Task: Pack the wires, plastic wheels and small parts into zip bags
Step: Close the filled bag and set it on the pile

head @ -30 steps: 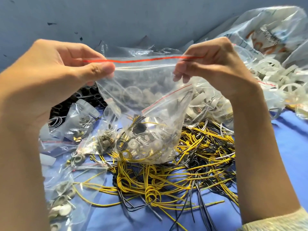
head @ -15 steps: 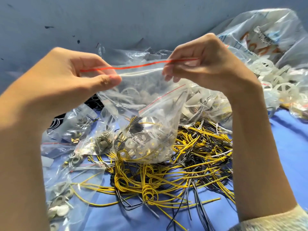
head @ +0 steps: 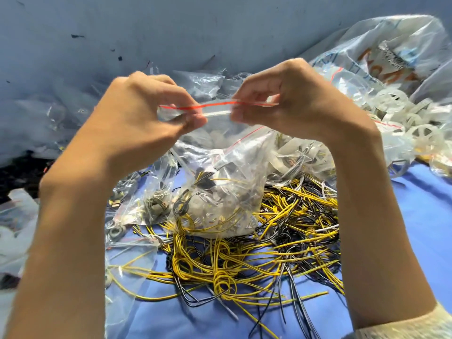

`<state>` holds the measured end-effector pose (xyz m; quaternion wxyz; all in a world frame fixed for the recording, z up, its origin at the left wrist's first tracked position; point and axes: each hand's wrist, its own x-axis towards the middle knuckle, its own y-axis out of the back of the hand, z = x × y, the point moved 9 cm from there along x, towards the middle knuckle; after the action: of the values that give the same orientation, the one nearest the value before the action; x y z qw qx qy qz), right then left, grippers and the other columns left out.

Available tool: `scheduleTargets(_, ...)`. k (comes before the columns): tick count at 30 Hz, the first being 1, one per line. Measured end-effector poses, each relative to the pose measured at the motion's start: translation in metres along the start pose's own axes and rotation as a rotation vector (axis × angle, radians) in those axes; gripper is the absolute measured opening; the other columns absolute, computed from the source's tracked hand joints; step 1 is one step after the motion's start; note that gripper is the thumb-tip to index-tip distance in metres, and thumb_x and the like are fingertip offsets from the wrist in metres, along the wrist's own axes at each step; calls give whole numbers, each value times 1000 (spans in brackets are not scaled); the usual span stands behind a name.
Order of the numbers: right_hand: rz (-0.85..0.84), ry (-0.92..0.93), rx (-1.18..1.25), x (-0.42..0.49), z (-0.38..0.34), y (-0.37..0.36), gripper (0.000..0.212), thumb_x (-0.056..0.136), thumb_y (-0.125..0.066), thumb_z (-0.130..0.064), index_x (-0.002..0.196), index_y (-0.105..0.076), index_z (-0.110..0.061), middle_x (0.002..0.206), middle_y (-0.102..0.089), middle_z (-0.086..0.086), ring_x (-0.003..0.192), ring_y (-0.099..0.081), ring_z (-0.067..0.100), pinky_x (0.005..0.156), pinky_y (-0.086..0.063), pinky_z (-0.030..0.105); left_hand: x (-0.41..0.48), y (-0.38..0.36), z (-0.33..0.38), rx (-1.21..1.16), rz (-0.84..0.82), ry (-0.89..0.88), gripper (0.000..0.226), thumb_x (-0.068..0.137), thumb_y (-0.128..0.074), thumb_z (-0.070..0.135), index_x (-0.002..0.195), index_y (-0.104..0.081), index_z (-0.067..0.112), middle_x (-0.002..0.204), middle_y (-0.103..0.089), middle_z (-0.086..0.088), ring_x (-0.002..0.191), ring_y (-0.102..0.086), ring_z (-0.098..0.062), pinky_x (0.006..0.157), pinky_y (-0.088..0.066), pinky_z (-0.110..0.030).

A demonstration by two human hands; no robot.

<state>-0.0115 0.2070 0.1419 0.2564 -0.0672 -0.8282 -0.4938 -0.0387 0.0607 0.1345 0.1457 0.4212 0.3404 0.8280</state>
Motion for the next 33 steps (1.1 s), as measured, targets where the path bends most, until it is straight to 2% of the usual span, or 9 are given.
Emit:
scheduleTargets(4, -13, 41, -27, 2, -10, -7, 8, 81, -72, -19, 78, -73, -12, 66, -62, 1, 63, -52, 8, 63, -41, 17, 1, -3, 8, -17, 14, 2, 13, 81, -73, 20, 80, -67, 31, 74, -65, 11, 77, -56, -5, 64, -35, -3)
scheduleTargets(8, -26, 56, 15, 2, -14, -10, 7, 81, -72, -15, 78, -72, -9, 65, -62, 3, 60, -47, 6, 62, -40, 16, 2, 1, 5, 47, 123, 55, 19, 79, -73, 17, 78, -65, 34, 68, -57, 20, 69, -53, -11, 71, -45, -25)
scheduleTargets(14, -26, 72, -69, 7, -19, -19, 14, 85, -67, -19, 78, -70, -7, 67, -64, 10, 64, -53, 21, 63, -44, 32, 1, -9, 8, 55, 150, 151, 29, 67, -50, 21, 85, -72, 25, 83, -70, -5, 83, -63, -33, 77, -53, -41)
scheduleTargets(17, -37, 112, -92, 8, -22, -24, 11, 84, -61, -4, 74, -60, -1, 68, -59, 15, 65, -47, 27, 61, -41, 38, 0, -12, 7, -1, 131, 168, 29, 65, -51, 15, 83, -70, 28, 80, -70, 0, 80, -65, -27, 78, -54, -39)
scheduleTargets(21, 15, 144, -39, 8, -19, -18, 12, 84, -61, -3, 74, -59, 3, 69, -60, 21, 67, -50, 30, 58, -40, 34, 2, -6, 7, -37, 154, 158, 32, 78, -68, 3, 83, -67, 35, 74, -61, 14, 69, -59, -3, 73, -49, -17)
scheduleTargets(24, 21, 111, 45, 8, -14, -13, 11, 83, -68, -11, 81, -70, 0, 70, -67, 12, 65, -60, 22, 58, -45, 24, 4, -5, 5, -9, 113, 153, 27, 82, -69, 3, 90, -72, 29, 85, -66, 4, 76, -61, -8, 76, -49, -18)
scheduleTargets(27, -2, 103, 45, 7, -10, -9, 6, 81, -70, -11, 86, -74, -9, 74, -65, -2, 67, -55, 7, 61, -36, 6, 2, -3, 0, 0, 121, 181, 24, 80, -70, 3, 90, -73, 25, 83, -69, 1, 81, -64, -14, 80, -51, -27)
scheduleTargets(30, 18, 71, 40, 8, -3, -10, 6, 80, -70, -7, 85, -73, -8, 75, -59, -4, 68, -53, 7, 63, -38, 9, 0, -4, -6, -22, 121, 222, 31, 77, -68, -2, 84, -71, 28, 79, -71, 2, 79, -67, -13, 81, -54, -30)
scheduleTargets(33, 35, 49, 64, 9, 0, -16, 9, 79, -68, -1, 80, -70, -10, 69, -56, -10, 68, -55, 17, 67, -46, 26, -2, -5, -7, -21, 145, 251, 36, 71, -62, -6, 80, -70, 28, 76, -71, 0, 79, -68, -16, 83, -54, -34)
